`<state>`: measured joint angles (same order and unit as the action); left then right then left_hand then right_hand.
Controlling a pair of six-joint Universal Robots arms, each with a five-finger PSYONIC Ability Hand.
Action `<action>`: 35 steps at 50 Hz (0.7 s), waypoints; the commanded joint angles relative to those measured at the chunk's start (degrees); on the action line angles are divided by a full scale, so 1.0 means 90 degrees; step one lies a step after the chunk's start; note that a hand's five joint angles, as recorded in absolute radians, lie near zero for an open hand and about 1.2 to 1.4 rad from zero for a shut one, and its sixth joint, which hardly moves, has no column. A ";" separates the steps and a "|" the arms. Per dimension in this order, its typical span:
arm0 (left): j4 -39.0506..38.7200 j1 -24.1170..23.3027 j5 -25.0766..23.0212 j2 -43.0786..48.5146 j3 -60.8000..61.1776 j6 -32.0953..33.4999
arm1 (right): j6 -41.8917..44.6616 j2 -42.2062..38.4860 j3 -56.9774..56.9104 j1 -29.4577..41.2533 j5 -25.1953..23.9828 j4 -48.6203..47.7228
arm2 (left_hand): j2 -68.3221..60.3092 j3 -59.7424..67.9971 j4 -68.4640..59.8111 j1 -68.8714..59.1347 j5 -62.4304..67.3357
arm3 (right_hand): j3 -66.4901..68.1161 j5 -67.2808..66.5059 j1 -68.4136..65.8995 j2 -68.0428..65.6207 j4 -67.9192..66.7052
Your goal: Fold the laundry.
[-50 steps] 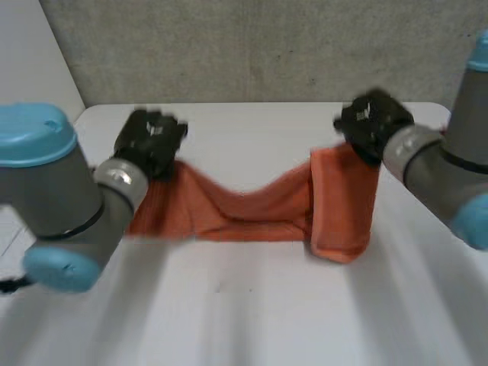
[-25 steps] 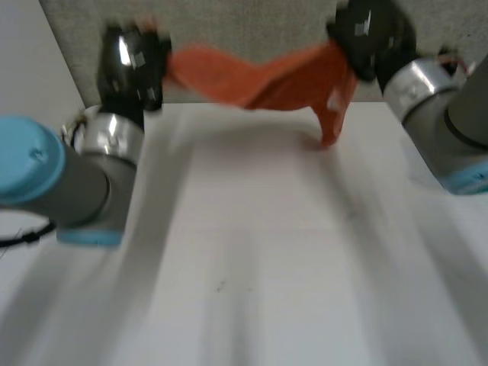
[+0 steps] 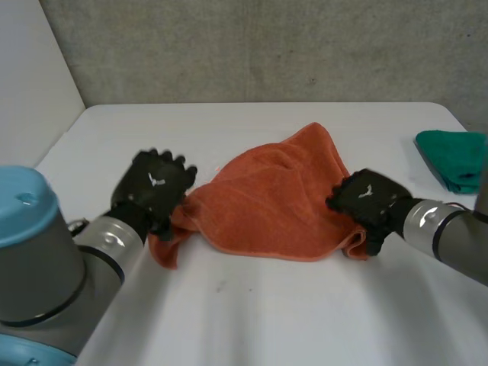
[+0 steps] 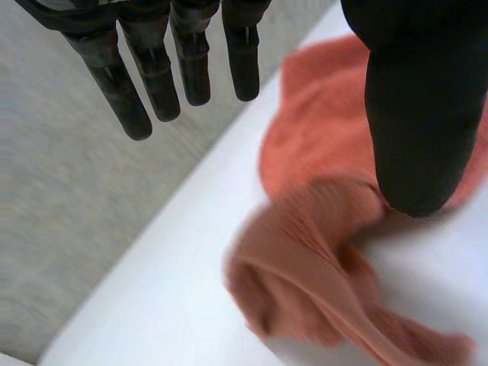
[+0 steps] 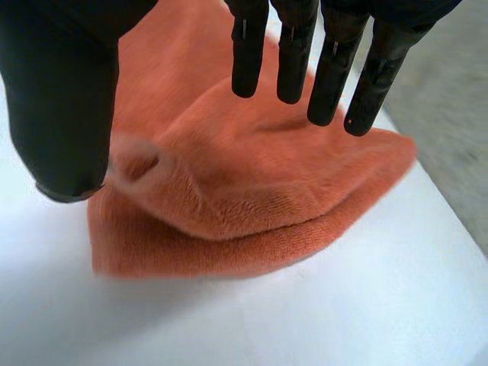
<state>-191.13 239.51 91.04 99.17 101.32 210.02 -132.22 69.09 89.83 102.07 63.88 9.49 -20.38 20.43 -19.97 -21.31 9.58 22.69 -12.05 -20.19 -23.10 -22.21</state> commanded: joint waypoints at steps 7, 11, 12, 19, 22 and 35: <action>0.0201 0.1110 -0.1274 0.0152 -0.0846 -0.0092 | -0.3512 0.0771 0.1239 -0.0638 -0.0018 -0.0566 | 0.0120 -0.0126 0.0075 0.0224 -0.0032 | -0.0802 0.0731 0.0524 0.0848 0.0748; 0.0746 0.1658 -0.2183 0.0717 -0.1382 -0.0618 | -0.3503 0.0771 0.1600 -0.0667 0.0012 -0.0869 | -0.0010 0.0004 -0.0055 0.0094 0.0098 | -0.1410 0.1339 0.1132 0.1455 0.1356; 0.0865 0.1727 -0.2293 0.0826 -0.1500 -0.0698 | -0.3502 0.0771 0.1640 -0.0667 0.0012 -0.0898 | -0.0048 0.0042 -0.0093 0.0056 0.0136 | -0.1410 0.1339 0.1132 0.1455 0.1356; 0.1617 0.2128 -0.2821 0.1881 -0.2497 -0.0972 | -0.3483 0.0790 0.1874 -0.0648 0.0002 -0.0986 | -0.0309 0.0304 -0.0355 -0.0206 0.0398 | -0.1410 0.1339 0.1132 0.1455 0.1356; 0.1696 0.2313 -0.2841 0.2135 -0.2712 -0.1011 | -0.3424 0.0790 0.1904 -0.0648 0.0022 -0.0986 | -0.0571 0.0565 -0.0616 -0.0467 0.0659 | -0.1410 0.1339 0.1132 0.1455 0.1356; 0.1696 0.2216 -0.2850 0.2945 -0.3494 -0.0992 | -0.3405 0.0829 0.2031 -0.0638 0.0061 -0.1025 | -0.0702 0.0697 -0.0748 -0.0599 0.0791 | -0.1410 0.1339 0.1132 0.1455 0.1356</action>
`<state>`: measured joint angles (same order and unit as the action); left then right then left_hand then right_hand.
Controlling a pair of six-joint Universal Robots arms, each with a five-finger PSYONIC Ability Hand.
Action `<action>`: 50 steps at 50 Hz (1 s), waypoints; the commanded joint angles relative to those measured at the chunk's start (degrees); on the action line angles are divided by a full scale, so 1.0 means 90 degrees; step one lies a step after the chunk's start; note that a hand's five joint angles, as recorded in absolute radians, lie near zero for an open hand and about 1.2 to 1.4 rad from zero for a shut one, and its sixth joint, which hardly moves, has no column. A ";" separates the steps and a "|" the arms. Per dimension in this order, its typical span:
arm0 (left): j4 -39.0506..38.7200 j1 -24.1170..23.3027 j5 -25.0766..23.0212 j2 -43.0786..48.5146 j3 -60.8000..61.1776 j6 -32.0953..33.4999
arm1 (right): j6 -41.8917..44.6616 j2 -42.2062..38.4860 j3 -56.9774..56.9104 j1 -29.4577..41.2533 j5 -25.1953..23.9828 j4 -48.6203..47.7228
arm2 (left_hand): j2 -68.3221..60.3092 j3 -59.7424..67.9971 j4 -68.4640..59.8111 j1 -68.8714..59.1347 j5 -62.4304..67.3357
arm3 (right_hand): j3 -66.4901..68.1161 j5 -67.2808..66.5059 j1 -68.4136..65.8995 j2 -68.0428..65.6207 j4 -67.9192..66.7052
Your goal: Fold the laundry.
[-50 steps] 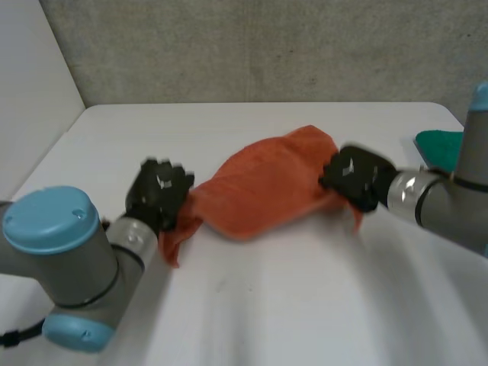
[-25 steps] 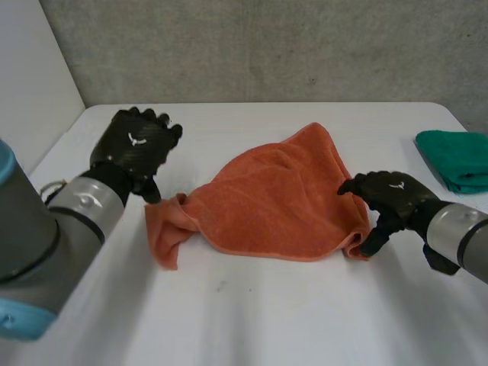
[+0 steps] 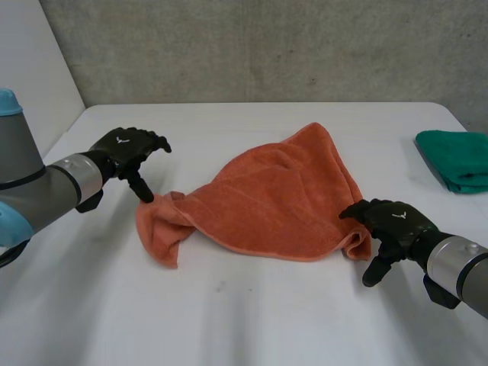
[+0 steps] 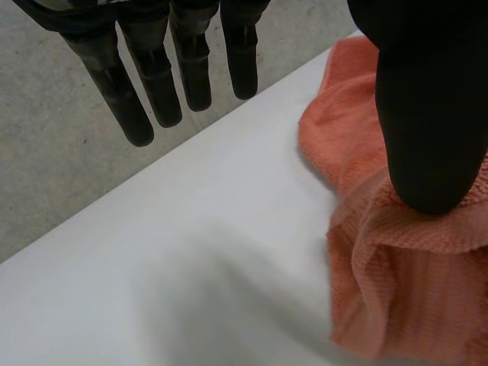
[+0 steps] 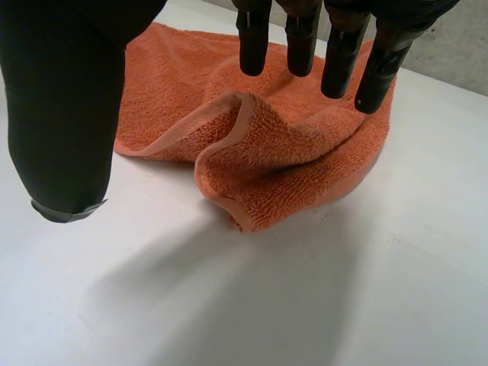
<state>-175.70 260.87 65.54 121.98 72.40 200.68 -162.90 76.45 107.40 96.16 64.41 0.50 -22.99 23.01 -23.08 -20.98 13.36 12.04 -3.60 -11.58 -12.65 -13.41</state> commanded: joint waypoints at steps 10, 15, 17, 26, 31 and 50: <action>0.0030 -0.0382 -0.0017 0.0440 -0.0018 0.0104 | 0.0014 0.0051 0.0117 -0.0010 0.0021 -0.0163 | -0.0356 0.0354 -0.0346 -0.0580 0.0315 | -0.0227 0.0400 0.0175 0.0294 0.0379; 0.0020 -0.0441 -0.0007 0.0431 0.0139 0.0240 | 0.0014 0.0051 0.0117 0.0009 0.0021 -0.0163 | -0.0356 0.0354 -0.0346 -0.0580 0.0315 | -0.0227 0.0400 0.0175 0.0294 0.0379; 0.0040 -0.0460 0.0013 0.0479 0.0149 0.0396 | 0.0014 0.0051 0.0127 0.0009 0.0021 -0.0173 | -0.0412 0.0409 -0.0402 -0.0636 0.0370 | -0.0227 0.0400 0.0175 0.0294 0.0379; 0.0206 -0.0607 0.0071 0.0723 0.0119 0.0993 | -0.0044 0.0060 0.0254 -0.0010 0.0157 -0.0505 | -0.3917 0.3914 -0.3906 -0.4140 0.3875 | -0.0227 0.0400 0.0175 0.0294 0.0379; 0.0216 -0.0694 0.0227 0.0714 0.0110 0.1022 | -0.0239 0.0051 0.0215 -0.0001 0.0372 -0.0671 | -0.6331 0.6329 -0.6321 -0.6555 0.6290 | -0.0227 0.0400 0.0175 0.0294 0.0379; 0.0186 -0.1203 0.1204 -0.1053 0.0617 0.1481 | -0.1372 -0.1238 -0.0957 0.0507 0.0567 -0.0662 | -0.6334 0.6332 -0.6324 -0.6558 0.6293 | 0.0191 -0.0019 -0.0243 -0.0124 -0.0040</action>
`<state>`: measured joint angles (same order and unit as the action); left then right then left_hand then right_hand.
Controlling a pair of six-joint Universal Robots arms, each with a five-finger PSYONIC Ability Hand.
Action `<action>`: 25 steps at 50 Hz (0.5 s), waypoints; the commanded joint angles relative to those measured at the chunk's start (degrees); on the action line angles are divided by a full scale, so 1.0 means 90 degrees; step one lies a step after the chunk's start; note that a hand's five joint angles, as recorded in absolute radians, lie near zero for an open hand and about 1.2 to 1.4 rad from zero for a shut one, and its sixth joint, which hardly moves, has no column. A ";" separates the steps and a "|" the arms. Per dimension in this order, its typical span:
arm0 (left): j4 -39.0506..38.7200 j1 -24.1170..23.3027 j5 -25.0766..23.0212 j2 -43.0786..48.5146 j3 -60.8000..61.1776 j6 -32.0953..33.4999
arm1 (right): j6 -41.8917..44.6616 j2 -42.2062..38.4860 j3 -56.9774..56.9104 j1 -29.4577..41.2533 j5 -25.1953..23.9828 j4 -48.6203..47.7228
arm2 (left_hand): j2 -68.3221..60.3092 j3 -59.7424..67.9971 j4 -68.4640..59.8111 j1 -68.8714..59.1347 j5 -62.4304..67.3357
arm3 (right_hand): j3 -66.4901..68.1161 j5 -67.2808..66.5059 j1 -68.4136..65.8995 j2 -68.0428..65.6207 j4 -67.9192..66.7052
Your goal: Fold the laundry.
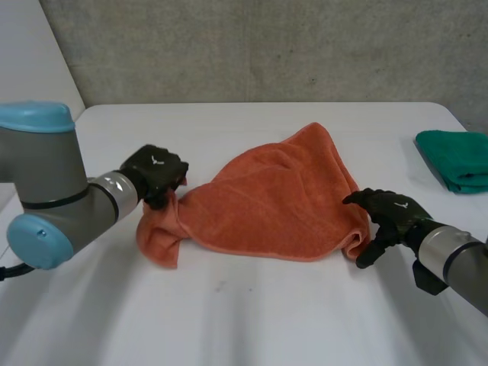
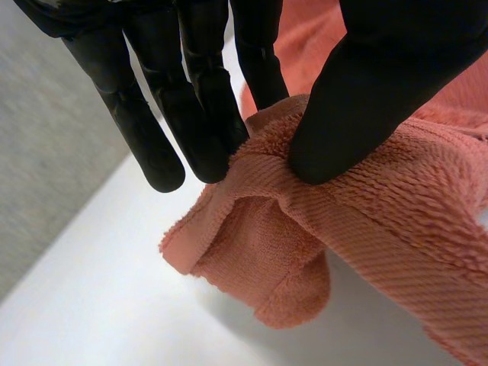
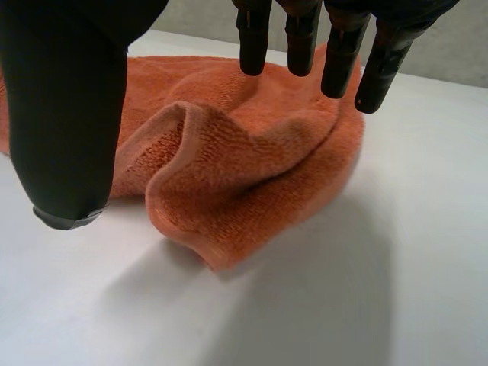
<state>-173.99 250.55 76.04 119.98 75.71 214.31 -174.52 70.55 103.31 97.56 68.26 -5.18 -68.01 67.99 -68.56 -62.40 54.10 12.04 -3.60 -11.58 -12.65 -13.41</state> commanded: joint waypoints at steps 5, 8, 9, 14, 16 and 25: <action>-0.0003 -0.0065 0.0047 -0.1211 0.0318 -0.0053 | 0.0026 -0.0934 -0.0892 0.0546 0.0520 -0.0030 | -0.1332 0.1334 -0.1271 -0.1956 0.1767 | 0.2786 -0.2614 -0.2838 -0.2719 -0.2635; -0.0003 -0.0094 0.0047 -0.1426 0.0338 -0.0082 | 0.0045 -0.1159 -0.1156 0.0615 0.0677 -0.0049 | -0.1332 0.1334 -0.1271 -0.1956 0.1767 | 0.4488 -0.4315 -0.4540 -0.4421 -0.4336; -0.0013 -0.0085 0.0047 -0.1476 0.0338 -0.0111 | 0.0055 -0.1237 -0.1234 0.0625 0.0706 -0.0049 | -0.1332 0.1334 -0.1271 -0.1956 0.1767 | 0.4936 -0.4763 -0.4988 -0.4869 -0.4785; -0.0023 -0.0046 0.0057 -0.1690 0.0367 -0.0443 | 0.0337 -0.1492 -0.1713 0.0625 0.0921 0.0009 | -0.1332 0.1334 -0.1271 -0.1956 0.1767 | 0.7551 -0.7378 -0.7603 -0.7484 -0.7399; -0.0023 -0.0016 0.0047 -0.1857 0.0387 -0.0599 | 0.0552 -0.1423 -0.1791 0.0605 0.0999 0.0019 | -0.1332 0.1334 -0.1271 -0.1956 0.1767 | 0.7551 -0.7378 -0.7603 -0.7484 -0.7399; -0.0267 0.0062 0.0057 -0.2814 0.0650 -0.0892 | 0.3108 0.0605 -0.2444 0.0566 0.0941 0.0700 | -0.1332 0.1334 -0.1271 -0.1956 0.1767 | 0.7551 -0.7378 -0.7603 -0.7484 -0.7399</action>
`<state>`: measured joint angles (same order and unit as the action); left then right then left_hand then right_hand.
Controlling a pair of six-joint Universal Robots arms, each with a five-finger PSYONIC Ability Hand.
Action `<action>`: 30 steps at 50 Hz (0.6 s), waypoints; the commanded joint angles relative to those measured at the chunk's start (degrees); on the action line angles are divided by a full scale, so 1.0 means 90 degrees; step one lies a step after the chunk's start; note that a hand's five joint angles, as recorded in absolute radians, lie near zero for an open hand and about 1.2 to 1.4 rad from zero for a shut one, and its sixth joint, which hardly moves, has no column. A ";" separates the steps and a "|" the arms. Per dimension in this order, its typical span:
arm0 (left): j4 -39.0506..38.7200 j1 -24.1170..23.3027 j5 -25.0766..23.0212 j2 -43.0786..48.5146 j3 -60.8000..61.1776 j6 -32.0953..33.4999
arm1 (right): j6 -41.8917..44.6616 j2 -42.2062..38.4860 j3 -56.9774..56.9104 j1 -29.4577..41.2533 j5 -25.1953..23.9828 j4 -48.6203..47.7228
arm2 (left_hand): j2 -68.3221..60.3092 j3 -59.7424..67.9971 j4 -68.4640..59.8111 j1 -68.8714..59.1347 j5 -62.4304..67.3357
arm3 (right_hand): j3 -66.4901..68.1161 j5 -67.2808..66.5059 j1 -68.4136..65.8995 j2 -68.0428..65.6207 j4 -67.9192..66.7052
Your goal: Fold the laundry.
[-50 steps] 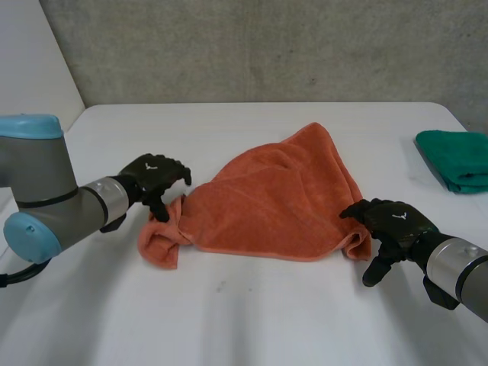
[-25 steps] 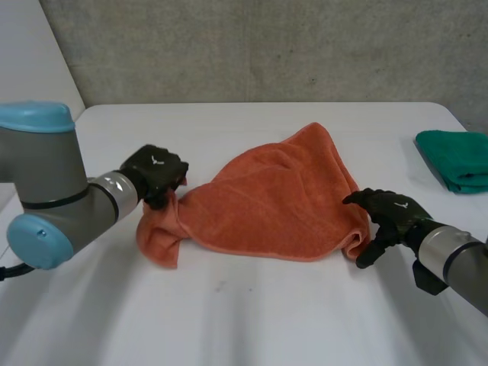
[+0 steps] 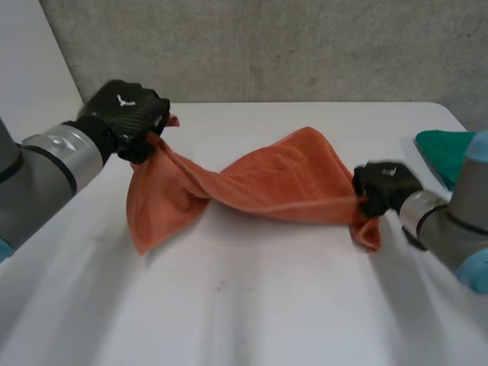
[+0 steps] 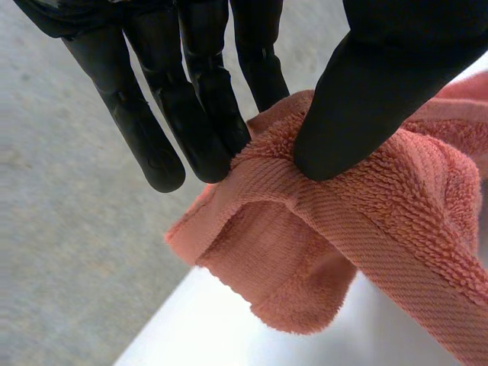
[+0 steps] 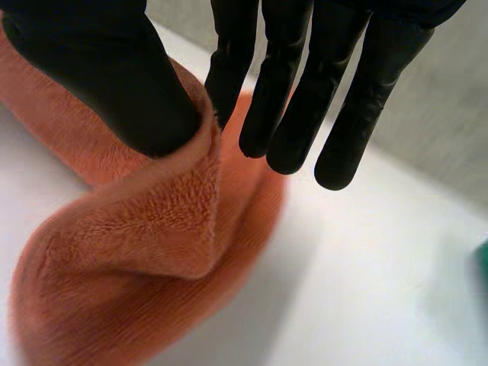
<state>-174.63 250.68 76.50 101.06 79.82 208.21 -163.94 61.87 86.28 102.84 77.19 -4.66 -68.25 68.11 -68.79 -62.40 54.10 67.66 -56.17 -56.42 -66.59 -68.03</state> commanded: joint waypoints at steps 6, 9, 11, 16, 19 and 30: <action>-0.0304 0.0251 0.0016 -0.1257 0.0340 -0.0614 | 0.2746 0.2216 -0.1519 -0.0001 -0.0041 0.1678 | -0.1306 0.1321 -0.1246 -0.1956 0.1767 | 0.1371 -0.1537 -0.2620 -0.1490 -0.1329; -0.0304 0.0398 -0.0004 -0.1307 0.0486 -0.0800 | 0.2951 0.2266 -0.2047 0.0008 -0.0071 0.2556 | -0.1306 0.1321 -0.1246 -0.1956 0.1767 | 0.1371 -0.1537 -0.2620 -0.1490 -0.1329; -0.0304 0.0437 -0.0013 -0.1287 0.0574 -0.0839 | 0.3136 0.2178 -0.2340 0.0028 -0.0081 0.3162 | -0.1306 0.1321 -0.1246 -0.1956 0.1767 | 0.1371 -0.1537 -0.2620 -0.1490 -0.1329; -0.0314 0.0398 0.0006 -0.0937 0.0653 -0.0781 | 0.3605 0.1457 -0.2741 0.0047 -0.0051 0.4003 | -0.1306 0.1321 -0.1246 -0.1956 0.1767 | 0.1371 -0.1537 -0.2620 -0.1490 -0.1329; -0.0363 0.0418 -0.0023 -0.0186 0.0556 -0.0722 | 0.3762 0.0978 -0.2966 0.0067 -0.0012 0.4033 | -0.1306 0.1321 -0.1246 -0.1956 0.1767 | 0.1371 -0.1537 -0.2620 -0.1490 -0.1329; -0.2352 0.0369 0.0221 0.1701 -0.0801 -0.0566 | 0.2797 -0.1111 -0.4741 0.0535 0.0495 0.1949 | -0.1306 0.1321 -0.1246 -0.1956 0.1767 | 0.1371 -0.1537 -0.2620 -0.1490 -0.1329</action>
<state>-183.68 254.38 76.82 109.85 79.35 202.73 -132.86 59.92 52.18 105.54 78.61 26.48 -68.49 68.37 -68.83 -62.40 54.10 67.66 -56.60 -56.42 -66.59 -68.15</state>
